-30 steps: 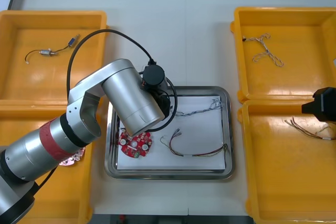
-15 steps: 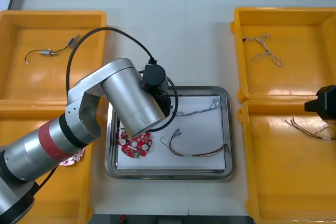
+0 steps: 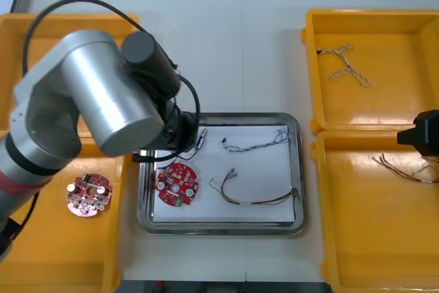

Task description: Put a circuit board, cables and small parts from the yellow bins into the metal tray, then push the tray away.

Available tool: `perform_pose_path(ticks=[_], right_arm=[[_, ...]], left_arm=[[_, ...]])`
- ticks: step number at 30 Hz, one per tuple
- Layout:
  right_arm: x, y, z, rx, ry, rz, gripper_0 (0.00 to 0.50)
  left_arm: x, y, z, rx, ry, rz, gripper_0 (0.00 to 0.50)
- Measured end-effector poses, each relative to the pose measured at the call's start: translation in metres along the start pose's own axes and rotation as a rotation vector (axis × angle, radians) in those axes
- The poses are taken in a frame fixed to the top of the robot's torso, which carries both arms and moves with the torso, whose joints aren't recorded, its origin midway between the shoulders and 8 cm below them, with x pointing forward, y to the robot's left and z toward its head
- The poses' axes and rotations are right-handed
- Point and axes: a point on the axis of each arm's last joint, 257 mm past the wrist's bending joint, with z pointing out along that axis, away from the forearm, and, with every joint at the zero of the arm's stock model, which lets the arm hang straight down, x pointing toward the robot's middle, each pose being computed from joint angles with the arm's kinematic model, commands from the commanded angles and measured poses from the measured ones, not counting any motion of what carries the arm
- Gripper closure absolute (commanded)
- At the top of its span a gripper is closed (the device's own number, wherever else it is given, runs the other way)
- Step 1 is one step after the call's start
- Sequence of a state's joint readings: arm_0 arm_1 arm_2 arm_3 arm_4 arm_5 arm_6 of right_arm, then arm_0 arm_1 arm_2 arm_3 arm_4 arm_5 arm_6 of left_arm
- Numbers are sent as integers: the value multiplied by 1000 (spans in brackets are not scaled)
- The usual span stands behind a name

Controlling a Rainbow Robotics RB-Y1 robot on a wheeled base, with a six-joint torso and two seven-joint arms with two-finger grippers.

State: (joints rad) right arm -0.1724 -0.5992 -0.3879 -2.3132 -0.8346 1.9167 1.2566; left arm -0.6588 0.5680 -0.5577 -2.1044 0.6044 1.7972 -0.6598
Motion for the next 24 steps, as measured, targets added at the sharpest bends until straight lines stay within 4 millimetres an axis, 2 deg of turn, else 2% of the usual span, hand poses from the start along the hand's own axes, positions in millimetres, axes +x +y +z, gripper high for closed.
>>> perform_pose_path(ticks=[7,13,17,24], right_arm=[[0,20,-4,-29,-7,-63,0],[7,64,-1,-113,41,-202,0],[17,90,6,-141,85,-302,0],[47,129,22,-163,178,-475,0]], left_arm=[[2,47,-36,-22,53,-24,0],[-7,82,-72,-38,26,-45,0],[-6,112,-84,-71,13,-80,0],[2,159,-96,-99,5,-63,0]])
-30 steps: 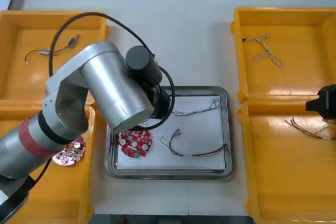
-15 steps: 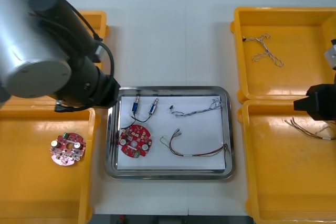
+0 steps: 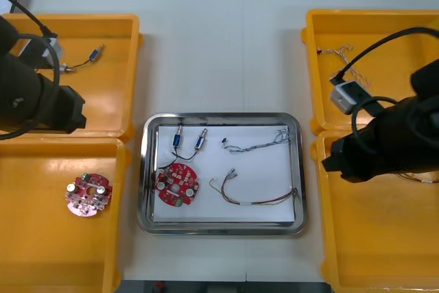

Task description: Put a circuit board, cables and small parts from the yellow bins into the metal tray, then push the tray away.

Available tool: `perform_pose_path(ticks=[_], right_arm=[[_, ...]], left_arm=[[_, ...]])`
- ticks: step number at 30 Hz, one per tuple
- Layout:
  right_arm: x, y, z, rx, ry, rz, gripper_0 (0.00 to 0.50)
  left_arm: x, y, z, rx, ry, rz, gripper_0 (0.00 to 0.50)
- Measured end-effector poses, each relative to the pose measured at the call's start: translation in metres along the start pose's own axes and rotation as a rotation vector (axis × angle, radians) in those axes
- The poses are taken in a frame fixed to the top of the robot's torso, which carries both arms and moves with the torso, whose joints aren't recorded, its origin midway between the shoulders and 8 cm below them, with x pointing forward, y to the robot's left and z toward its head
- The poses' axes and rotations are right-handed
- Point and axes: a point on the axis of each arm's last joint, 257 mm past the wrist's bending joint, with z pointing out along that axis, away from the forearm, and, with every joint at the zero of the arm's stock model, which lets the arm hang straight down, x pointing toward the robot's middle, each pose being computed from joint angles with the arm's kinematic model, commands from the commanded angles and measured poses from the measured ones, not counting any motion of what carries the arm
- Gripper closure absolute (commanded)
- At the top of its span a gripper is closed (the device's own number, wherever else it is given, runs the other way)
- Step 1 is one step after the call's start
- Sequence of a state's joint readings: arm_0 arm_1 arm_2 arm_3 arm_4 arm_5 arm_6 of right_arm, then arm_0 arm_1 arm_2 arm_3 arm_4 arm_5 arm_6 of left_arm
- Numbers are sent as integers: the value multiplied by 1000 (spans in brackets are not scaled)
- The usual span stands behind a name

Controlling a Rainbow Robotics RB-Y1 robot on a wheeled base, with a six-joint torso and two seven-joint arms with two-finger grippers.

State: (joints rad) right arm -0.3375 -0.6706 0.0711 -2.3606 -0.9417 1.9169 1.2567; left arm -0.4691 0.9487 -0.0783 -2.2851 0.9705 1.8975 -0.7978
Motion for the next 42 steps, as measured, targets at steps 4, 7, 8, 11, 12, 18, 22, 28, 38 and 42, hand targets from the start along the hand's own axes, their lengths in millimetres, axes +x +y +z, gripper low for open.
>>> perform_pose_path(ticks=[4,7,8,11,12,18,22,28,38,42], right_arm=[[2,21,12,0,40,-92,0],[3,35,20,3,64,-161,0],[3,39,22,6,71,-182,0],[6,53,28,9,96,-250,0],[7,56,30,10,103,-271,0],[15,76,45,38,157,-411,0],[15,82,60,72,212,-490,0],[2,102,86,92,239,-555,0],[-5,148,119,65,261,-654,0],[-2,161,123,52,260,-678,0]], left_arm=[[6,20,0,-4,6,112,0],[12,33,1,-9,12,151,0],[13,36,1,-11,13,145,0],[17,48,1,-17,15,107,0],[18,51,1,-17,15,95,0],[27,63,7,20,66,21,0],[28,68,7,20,70,0,0],[28,71,7,13,70,-4,0],[24,78,7,-12,55,-14,0],[20,78,7,-12,39,-18,0]])
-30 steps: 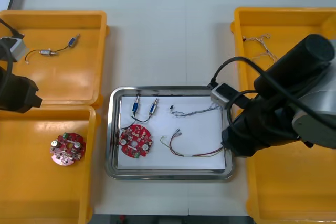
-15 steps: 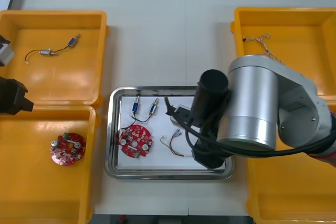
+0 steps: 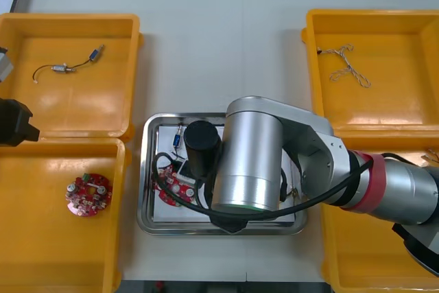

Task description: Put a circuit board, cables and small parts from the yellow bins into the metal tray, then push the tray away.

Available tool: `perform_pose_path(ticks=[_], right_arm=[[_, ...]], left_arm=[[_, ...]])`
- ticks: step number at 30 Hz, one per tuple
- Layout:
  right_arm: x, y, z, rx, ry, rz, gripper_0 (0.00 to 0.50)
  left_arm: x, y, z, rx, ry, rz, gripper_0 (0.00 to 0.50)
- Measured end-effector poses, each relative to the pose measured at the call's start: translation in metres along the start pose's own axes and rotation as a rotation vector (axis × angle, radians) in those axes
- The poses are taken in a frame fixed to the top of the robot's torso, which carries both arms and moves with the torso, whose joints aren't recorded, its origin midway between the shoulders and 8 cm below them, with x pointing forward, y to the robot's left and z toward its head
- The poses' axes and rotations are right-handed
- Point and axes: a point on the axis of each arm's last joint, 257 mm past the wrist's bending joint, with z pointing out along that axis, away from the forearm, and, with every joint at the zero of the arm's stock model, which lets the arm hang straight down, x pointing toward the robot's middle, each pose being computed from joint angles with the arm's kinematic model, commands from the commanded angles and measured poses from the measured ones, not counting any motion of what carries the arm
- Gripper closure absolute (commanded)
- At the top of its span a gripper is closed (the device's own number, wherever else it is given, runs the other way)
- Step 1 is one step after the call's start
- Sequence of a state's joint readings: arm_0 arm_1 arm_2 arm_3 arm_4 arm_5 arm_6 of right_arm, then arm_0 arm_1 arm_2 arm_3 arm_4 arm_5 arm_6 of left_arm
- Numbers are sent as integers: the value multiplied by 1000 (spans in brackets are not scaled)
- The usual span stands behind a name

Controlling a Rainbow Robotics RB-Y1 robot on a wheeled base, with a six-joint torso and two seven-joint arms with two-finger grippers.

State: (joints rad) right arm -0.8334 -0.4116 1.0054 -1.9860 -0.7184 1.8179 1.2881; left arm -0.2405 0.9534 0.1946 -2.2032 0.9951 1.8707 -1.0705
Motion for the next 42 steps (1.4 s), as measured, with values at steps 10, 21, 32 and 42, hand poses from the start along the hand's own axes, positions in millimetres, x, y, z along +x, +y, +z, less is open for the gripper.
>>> perform_pose_path(ticks=[10,21,32,42], right_arm=[[6,12,16,59,31,-214,0],[6,24,22,57,31,-285,0],[-2,32,28,99,9,-326,0],[-1,47,36,75,-4,-320,0]], left_arm=[[-5,-2,1,12,-23,-4,0],[-5,-2,1,12,-24,-4,0],[-5,-2,1,12,-24,-4,0],[-5,-2,1,12,-24,-4,0]])
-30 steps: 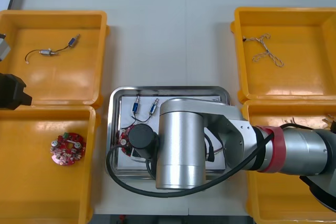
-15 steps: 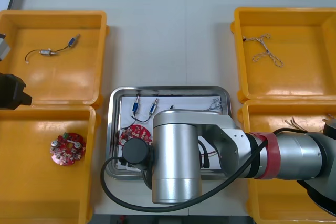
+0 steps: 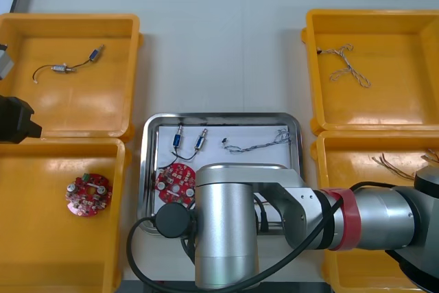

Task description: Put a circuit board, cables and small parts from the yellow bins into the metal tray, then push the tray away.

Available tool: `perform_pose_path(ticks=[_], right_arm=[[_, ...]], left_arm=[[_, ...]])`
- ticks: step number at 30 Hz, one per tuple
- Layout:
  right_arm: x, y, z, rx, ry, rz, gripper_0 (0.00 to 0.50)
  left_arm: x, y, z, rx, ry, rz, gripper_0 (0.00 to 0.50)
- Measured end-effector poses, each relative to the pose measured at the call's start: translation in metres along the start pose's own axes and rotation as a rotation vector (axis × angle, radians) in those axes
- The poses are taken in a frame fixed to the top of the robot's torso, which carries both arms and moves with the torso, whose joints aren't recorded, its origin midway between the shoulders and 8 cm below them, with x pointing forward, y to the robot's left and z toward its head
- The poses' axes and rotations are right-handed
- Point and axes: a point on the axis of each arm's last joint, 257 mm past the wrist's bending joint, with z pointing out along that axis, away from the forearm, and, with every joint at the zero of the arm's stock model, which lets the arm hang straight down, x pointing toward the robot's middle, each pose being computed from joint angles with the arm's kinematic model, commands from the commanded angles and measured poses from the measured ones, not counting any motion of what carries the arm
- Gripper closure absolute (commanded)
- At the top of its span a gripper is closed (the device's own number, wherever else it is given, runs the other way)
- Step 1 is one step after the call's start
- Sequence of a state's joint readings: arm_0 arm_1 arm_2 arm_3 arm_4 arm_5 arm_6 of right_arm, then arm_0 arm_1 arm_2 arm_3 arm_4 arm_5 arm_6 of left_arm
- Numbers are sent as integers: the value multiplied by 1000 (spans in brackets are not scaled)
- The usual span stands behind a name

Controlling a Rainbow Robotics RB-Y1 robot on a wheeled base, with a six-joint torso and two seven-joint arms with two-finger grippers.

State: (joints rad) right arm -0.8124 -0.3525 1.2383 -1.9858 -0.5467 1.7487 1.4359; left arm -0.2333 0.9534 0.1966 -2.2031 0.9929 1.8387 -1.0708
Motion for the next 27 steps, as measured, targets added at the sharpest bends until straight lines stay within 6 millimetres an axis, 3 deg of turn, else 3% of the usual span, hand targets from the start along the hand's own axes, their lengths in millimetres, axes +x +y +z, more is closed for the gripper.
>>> perform_pose_path(ticks=[27], right_arm=[[8,8,28,17,32,22,0]], left_arm=[[0,0,0,0,0,0,0]])
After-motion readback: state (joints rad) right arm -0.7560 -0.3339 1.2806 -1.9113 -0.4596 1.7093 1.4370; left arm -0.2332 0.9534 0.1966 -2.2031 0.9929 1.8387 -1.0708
